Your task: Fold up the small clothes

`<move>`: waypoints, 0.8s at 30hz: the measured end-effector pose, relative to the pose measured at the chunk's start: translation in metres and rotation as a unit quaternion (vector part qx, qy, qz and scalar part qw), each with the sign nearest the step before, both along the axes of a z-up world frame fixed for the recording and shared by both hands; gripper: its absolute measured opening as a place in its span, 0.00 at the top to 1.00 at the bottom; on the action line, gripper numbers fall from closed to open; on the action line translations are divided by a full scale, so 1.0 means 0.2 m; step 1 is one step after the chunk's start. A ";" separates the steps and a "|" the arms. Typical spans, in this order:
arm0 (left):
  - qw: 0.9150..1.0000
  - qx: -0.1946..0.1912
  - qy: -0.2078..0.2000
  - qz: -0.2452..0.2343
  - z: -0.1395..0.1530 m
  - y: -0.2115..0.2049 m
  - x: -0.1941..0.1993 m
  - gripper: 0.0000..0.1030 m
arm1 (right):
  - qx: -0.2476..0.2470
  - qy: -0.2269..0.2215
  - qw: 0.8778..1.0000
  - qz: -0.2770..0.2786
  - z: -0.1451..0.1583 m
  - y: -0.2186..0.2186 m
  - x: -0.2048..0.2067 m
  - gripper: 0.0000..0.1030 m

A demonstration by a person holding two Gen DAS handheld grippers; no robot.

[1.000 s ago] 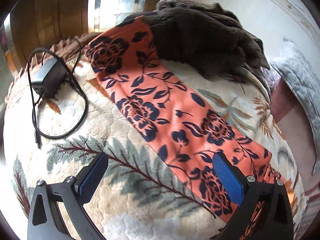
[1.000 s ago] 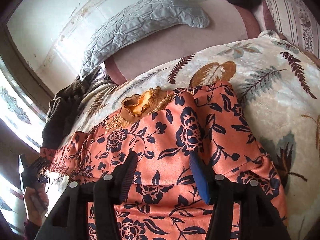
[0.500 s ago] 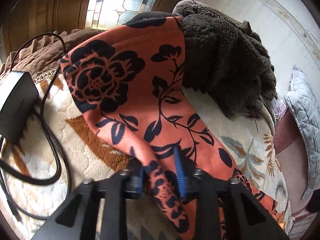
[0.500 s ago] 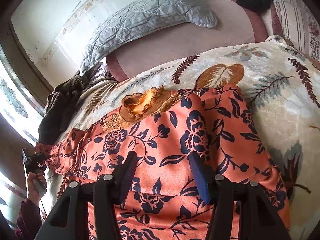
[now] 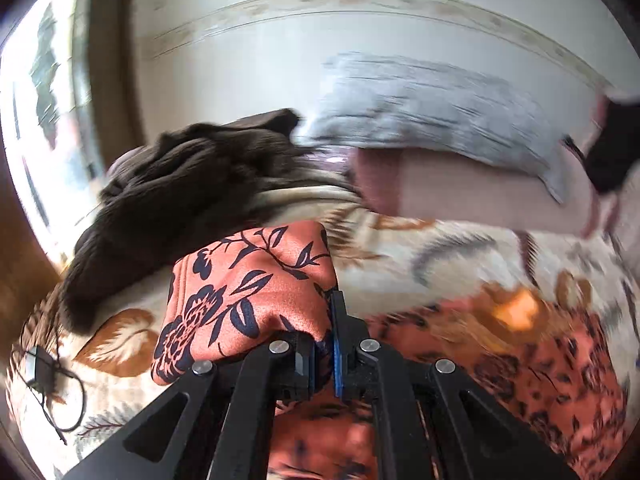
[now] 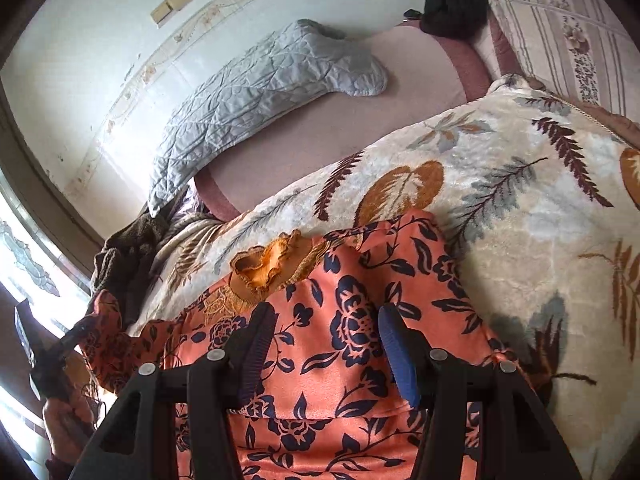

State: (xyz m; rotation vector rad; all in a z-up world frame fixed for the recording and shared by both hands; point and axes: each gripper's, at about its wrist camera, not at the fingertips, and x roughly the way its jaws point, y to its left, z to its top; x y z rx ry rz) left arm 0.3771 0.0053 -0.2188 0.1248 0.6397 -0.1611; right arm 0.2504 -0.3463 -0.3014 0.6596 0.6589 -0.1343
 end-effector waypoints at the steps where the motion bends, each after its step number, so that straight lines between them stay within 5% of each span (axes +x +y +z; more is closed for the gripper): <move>1: 0.999 0.022 0.011 -0.042 -0.04 -0.21 -0.07 0.93 | 0.005 -0.003 1.000 -0.012 0.00 -0.03 -0.03 0.44; 5: 0.972 0.109 0.081 -0.192 -0.30 -0.81 -0.39 0.88 | 0.018 -0.004 0.998 -0.057 0.01 -0.16 -0.14 0.44; 7: 0.961 0.125 0.101 -0.224 -0.37 -0.91 -0.54 0.88 | 0.006 0.000 0.997 -0.071 0.02 -0.19 -0.17 0.42; 9: 0.961 0.116 0.099 -0.231 -0.34 -0.86 -0.62 0.80 | -0.003 -0.004 0.997 -0.076 0.03 -0.20 -0.20 0.34; 10: 0.965 0.103 0.095 -0.224 -0.29 -0.80 -0.64 0.76 | -0.008 -0.007 0.997 -0.072 0.04 -0.20 -0.21 0.32; 12: 0.978 0.066 0.077 -0.182 -0.20 -0.59 -0.64 0.45 | -0.022 -0.010 0.998 -0.052 0.06 -0.17 -0.22 0.32; 14: 0.991 0.026 0.058 -0.115 -0.12 -0.33 -0.56 0.35 | -0.025 -0.004 1.000 -0.018 0.06 -0.10 -0.19 0.32; 16: 0.998 0.007 0.049 -0.033 -0.10 -0.10 -0.43 0.35 | -0.026 -0.001 0.999 0.025 0.07 -0.01 -0.15 0.32; 20: 0.993 -0.010 0.070 0.096 -0.20 0.26 -0.22 0.36 | -0.082 0.016 0.989 0.123 0.10 0.33 -0.02 0.32; 24: 0.986 -0.029 0.116 0.118 -0.31 0.35 -0.10 0.36 | -0.148 0.037 0.966 0.207 0.12 0.70 0.17 0.31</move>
